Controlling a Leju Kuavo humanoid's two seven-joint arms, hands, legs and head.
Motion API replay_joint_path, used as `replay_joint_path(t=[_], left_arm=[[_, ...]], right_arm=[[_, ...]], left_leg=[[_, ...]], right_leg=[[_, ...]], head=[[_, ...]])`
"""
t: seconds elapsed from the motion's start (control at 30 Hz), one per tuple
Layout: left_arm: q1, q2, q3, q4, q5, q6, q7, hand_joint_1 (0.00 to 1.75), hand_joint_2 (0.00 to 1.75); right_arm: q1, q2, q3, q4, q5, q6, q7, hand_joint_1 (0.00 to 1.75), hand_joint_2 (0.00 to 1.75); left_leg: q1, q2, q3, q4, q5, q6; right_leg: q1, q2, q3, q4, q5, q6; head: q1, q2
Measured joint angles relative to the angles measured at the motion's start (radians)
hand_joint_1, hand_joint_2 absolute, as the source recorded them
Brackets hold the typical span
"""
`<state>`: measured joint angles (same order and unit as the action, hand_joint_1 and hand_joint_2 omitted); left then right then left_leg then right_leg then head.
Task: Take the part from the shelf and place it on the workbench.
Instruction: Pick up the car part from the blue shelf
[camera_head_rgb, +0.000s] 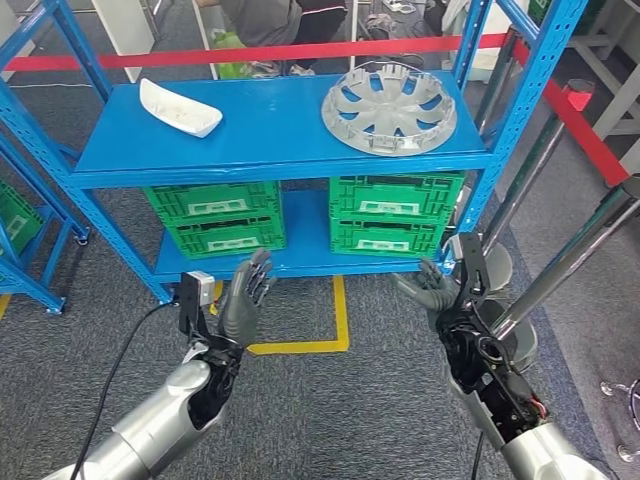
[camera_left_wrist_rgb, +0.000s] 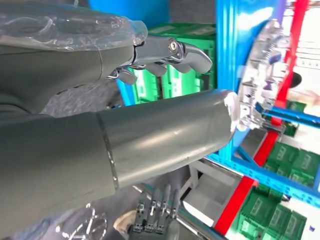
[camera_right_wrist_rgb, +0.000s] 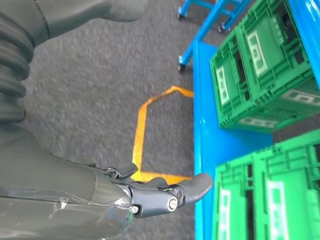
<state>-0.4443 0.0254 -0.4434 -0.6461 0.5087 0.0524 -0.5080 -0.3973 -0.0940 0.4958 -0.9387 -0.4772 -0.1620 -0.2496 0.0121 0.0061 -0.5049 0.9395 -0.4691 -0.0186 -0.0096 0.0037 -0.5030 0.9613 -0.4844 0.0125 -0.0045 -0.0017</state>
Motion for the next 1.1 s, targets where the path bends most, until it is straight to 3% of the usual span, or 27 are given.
replay_joint_path(t=[0.3,1.1], left_arm=[[0.006,-0.002,-0.015,-0.041,-0.078,0.023,-0.044,0.00,0.00],[0.024,0.012,-0.012,-0.107,-0.126,0.004,-0.023,0.00,0.00]], right_arm=[[0.041,-0.004,0.009,-0.115,0.093,-0.037,-0.006,0.00,1.75],[0.057,-0.018,0.018,-0.239,0.160,-0.027,-0.001,0.00,1.75]], left_leg=[[0.000,0.000,0.000,0.000,0.000,0.000],[0.000,0.000,0.000,0.000,0.000,0.000]], right_leg=[[0.000,0.000,0.000,0.000,0.000,0.000],[0.000,0.000,0.000,0.000,0.000,0.000]], head=[[0.000,0.000],[0.000,0.000]])
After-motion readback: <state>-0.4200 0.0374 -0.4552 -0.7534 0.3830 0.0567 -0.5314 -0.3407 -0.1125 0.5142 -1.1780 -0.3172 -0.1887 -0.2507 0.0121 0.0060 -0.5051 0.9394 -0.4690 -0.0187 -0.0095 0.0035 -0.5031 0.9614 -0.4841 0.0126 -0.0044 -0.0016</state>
